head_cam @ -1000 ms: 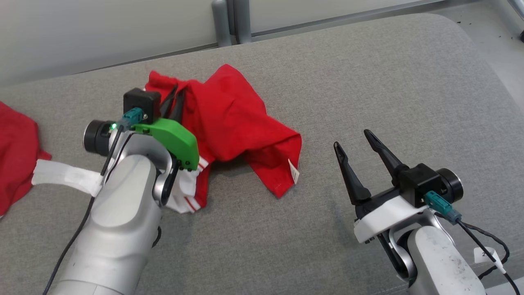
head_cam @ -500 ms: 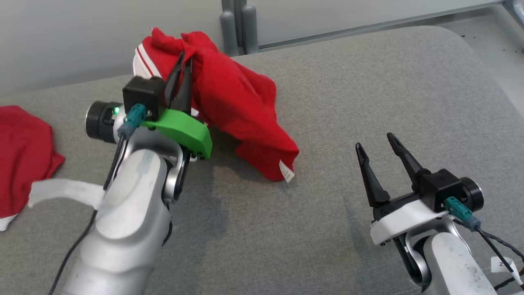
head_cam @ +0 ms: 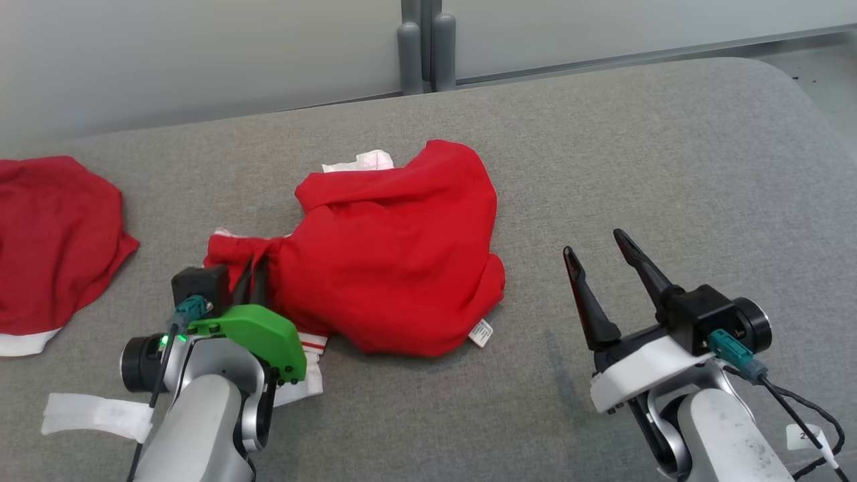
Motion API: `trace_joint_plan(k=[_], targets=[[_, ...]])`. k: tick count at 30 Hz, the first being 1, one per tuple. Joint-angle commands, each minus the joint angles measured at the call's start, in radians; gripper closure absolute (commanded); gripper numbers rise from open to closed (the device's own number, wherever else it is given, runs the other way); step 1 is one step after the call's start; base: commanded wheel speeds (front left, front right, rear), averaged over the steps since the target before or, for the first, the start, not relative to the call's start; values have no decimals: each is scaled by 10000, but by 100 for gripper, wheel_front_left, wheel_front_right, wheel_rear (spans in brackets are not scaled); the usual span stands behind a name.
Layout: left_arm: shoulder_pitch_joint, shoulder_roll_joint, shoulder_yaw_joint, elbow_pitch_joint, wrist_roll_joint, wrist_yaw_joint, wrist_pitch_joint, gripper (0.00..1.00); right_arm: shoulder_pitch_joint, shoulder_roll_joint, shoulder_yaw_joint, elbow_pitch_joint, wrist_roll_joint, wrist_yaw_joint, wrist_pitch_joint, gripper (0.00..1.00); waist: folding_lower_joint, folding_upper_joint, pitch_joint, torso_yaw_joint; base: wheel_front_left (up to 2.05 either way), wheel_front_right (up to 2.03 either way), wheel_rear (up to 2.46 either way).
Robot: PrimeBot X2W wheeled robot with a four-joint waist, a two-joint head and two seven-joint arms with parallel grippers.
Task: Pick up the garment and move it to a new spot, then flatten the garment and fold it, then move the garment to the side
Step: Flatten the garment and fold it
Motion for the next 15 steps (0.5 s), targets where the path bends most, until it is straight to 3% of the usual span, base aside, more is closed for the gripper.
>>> trace_joint_plan(k=[1, 5, 6, 8, 9, 15], targets=[[76, 36, 67, 367, -123, -40, 48, 100, -128, 17, 89, 58, 56, 1, 6, 0, 0, 31, 45, -46, 0, 0, 0], [-328, 16, 205, 1640, -368, -259, -142, 100, -263, 26, 339, 245, 117, 1, -51, 0, 0, 31, 98, -161, 0, 0, 0], [-459, -26, 249, 1914, -418, -293, -201, 94, -294, 29, 390, 289, 127, 1, -68, 0, 0, 31, 105, -188, 0, 0, 0], [-804, -66, 275, 2515, -405, -433, -617, 20, -407, 29, 462, 394, 142, 1, -103, 0, 0, 31, 133, -235, 0, 0, 0], [-911, -84, 310, 2658, -436, -450, -787, 0, -422, 29, 460, 424, 155, 1, -124, 0, 0, 31, 138, -229, 0, 0, 0], [-1340, -201, 308, 3297, -443, -647, -1568, 0, -294, 38, 348, 667, 179, 1, -156, 0, 0, 31, 43, -56, 0, 0, 0]])
